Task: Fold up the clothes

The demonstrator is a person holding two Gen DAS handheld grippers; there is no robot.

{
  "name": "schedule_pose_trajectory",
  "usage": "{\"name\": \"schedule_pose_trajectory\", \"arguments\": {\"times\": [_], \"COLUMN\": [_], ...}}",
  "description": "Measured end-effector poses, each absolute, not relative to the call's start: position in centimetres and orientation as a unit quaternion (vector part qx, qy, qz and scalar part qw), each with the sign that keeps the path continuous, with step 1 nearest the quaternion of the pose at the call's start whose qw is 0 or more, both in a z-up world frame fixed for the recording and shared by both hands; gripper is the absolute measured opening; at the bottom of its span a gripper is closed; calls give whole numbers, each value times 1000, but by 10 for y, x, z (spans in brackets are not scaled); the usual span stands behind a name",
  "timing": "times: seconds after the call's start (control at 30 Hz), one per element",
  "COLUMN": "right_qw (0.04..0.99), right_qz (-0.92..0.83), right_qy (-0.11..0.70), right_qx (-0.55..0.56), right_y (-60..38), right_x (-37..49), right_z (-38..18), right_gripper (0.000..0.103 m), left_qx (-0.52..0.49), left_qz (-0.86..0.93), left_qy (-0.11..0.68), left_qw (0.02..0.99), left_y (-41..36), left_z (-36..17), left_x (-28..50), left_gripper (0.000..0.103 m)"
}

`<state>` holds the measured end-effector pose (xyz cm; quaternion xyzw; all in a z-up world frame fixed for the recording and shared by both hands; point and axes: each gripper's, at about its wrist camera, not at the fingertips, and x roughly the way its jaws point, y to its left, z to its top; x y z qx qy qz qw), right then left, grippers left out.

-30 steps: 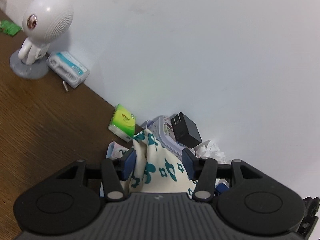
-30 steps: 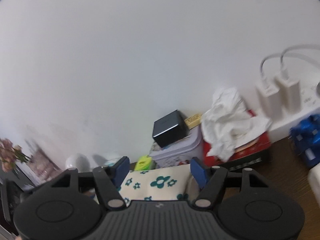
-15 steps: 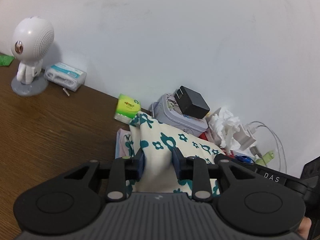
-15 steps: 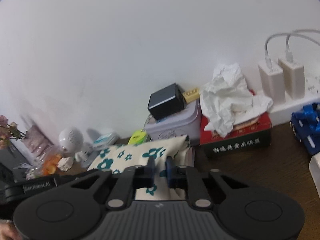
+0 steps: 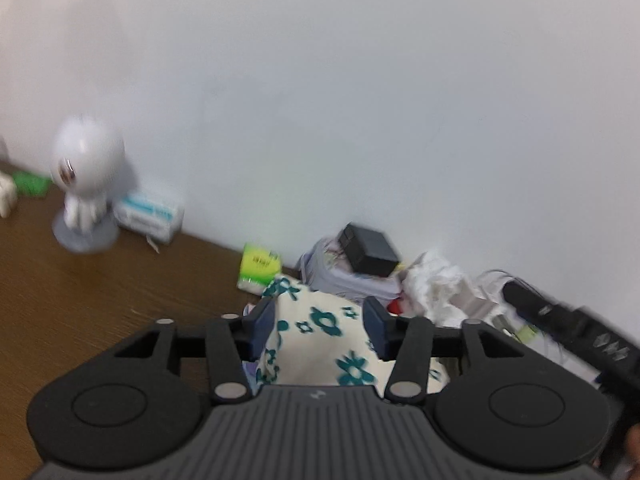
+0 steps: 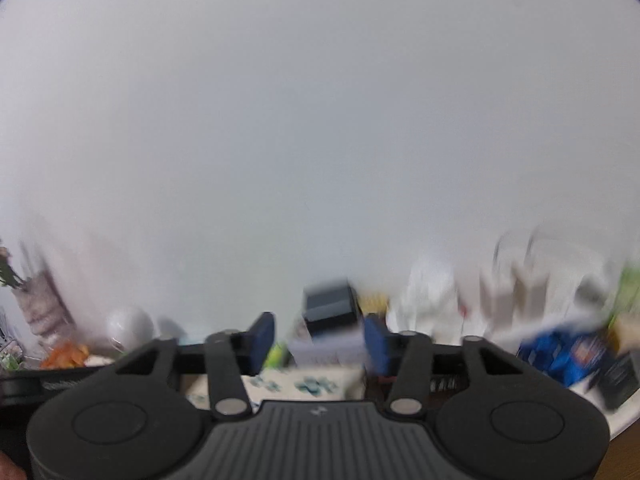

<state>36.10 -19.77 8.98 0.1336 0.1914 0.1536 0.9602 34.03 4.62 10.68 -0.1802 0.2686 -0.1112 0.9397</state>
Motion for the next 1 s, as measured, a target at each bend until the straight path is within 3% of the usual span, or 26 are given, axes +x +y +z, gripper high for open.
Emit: {"name": "schedule_pose_trajectory", "arguments": {"times": [0.1,0.23,0.37,0.4,0.43,0.5,0.53,0.57,0.6,0.63,0.73,0.87,1.0], "right_qw": [966,959,944,941,938,932,928,925,921,918,913,909,917], "right_qz": [167,214,265,272,277,289,293,297,302,304,306,332,353], "right_qy": [156,162,189,197,204,218,228,237,247,254,268,246,175], "right_qx": [121,89,50,40,31,22,20,19,18,14,-2,-49,-57], "right_y": [-193,-157,-109,-96,-85,-66,-60,-53,-47,-43,-38,-38,-34], "right_x": [322,273,234,225,216,197,187,177,167,156,121,65,8], "right_z": [114,119,108,104,98,86,81,76,71,66,55,41,40], "right_gripper": [65,67,69,69,69,69,69,69,69,69,69,69,83], "left_qx": [-167,-98,-93,-89,-80,-56,-55,-71,-109,-166,-316,-340,-349], "left_qz": [-100,-37,155,212,269,373,401,405,381,344,233,61,-70], "left_qy": [256,260,232,214,196,187,198,218,240,267,256,172,107], "left_qw": [947,960,956,949,940,907,893,885,886,885,883,923,928], "left_y": [59,110,200,221,240,277,296,317,339,360,378,322,265], "left_z": [118,116,103,101,97,86,80,73,66,58,60,128,191], "left_x": [291,210,120,97,77,58,55,56,58,59,40,-2,-50], "left_gripper": [67,70,71,77,90,98,96,93,58,4,2,2,2]}}
